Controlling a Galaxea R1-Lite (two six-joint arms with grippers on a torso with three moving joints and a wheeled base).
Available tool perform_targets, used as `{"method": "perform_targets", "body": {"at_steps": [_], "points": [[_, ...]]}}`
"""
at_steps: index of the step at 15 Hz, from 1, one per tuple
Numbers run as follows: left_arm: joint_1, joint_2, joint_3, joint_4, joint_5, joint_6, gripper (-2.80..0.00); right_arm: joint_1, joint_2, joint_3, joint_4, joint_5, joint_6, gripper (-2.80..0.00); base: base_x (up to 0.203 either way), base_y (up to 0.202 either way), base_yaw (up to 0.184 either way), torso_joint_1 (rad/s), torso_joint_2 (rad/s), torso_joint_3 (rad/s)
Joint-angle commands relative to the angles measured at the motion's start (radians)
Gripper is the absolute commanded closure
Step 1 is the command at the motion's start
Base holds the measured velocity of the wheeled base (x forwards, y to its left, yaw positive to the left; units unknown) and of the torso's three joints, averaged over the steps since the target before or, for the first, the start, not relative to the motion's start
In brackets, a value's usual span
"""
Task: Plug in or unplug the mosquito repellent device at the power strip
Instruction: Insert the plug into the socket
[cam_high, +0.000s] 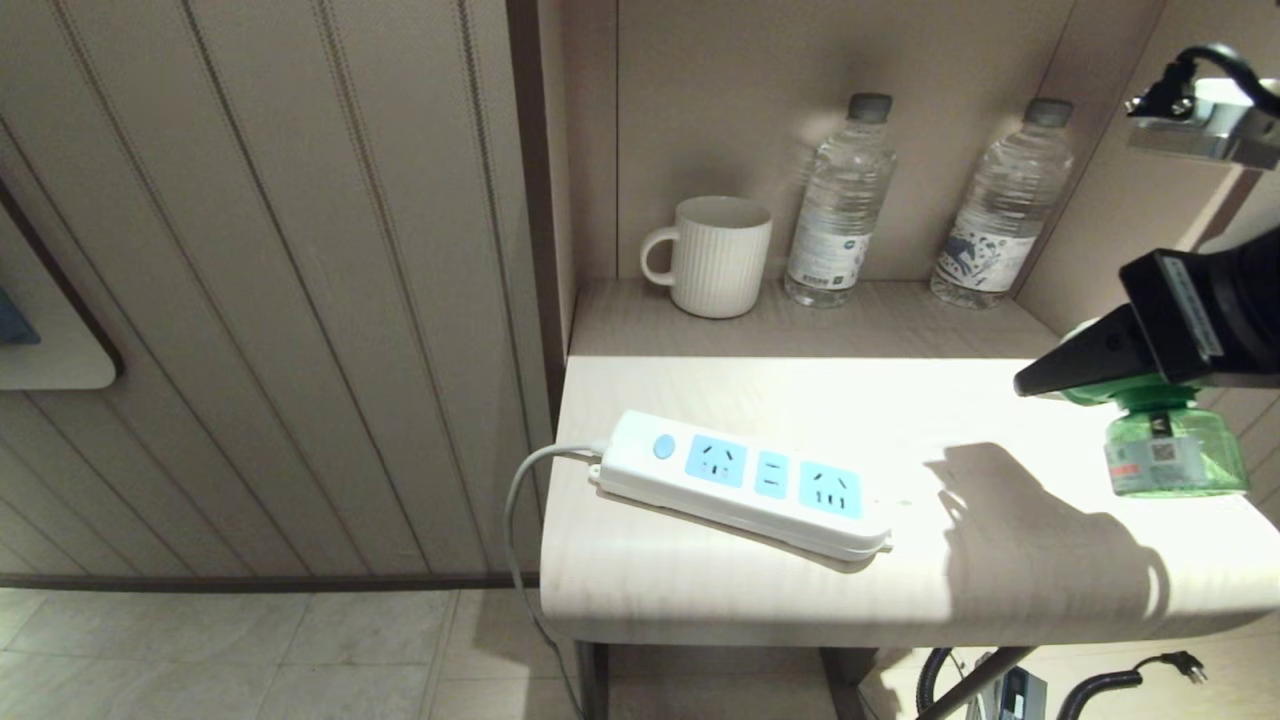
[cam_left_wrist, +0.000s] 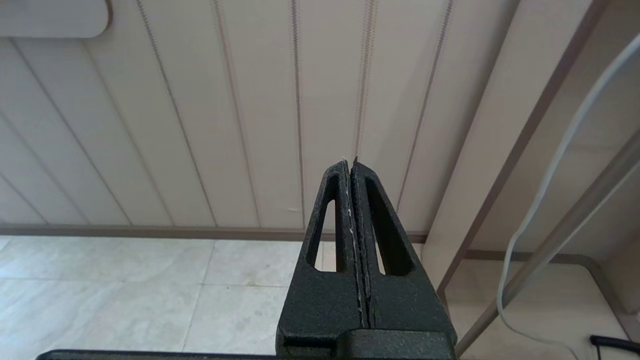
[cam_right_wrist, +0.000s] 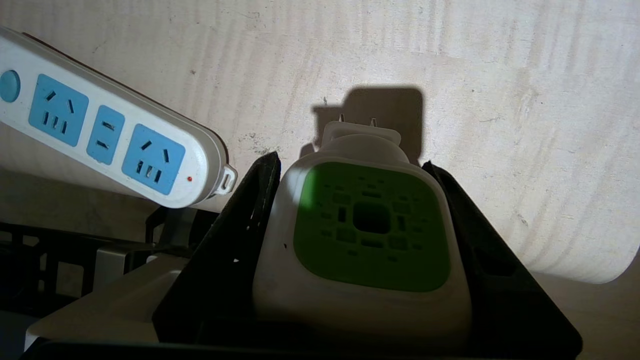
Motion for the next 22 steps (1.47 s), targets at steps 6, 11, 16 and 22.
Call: {"method": "perform_targets", "body": {"at_steps": [6, 11, 16, 22], "points": [[0.0, 0.001, 0.0, -0.001, 0.0, -0.002, 0.0, 0.033, -0.024, 0.001, -0.007, -0.002, -0.027, 0.0, 0.0, 0.0, 0.0, 0.0, 0.0, 0.0], [0.0, 0.001, 0.0, -0.001, 0.0, -0.002, 0.0, 0.033, -0.04, 0.002, -0.021, 0.0, -0.025, 0.0, 0.0, 0.0, 0.0, 0.0, 0.0, 0.0], [0.0, 0.001, 0.0, -0.001, 0.0, -0.002, 0.0, 0.034, -0.053, 0.017, -0.009, 0.0, -0.025, 0.0, 0.0, 0.0, 0.0, 0.0, 0.0, 0.0], [0.0, 0.001, 0.0, -0.001, 0.0, -0.002, 0.0, 0.065, -0.046, 0.044, -0.009, 0.0, -0.025, 0.0, 0.0, 0.0, 0.0, 0.0, 0.0, 0.0]]}}
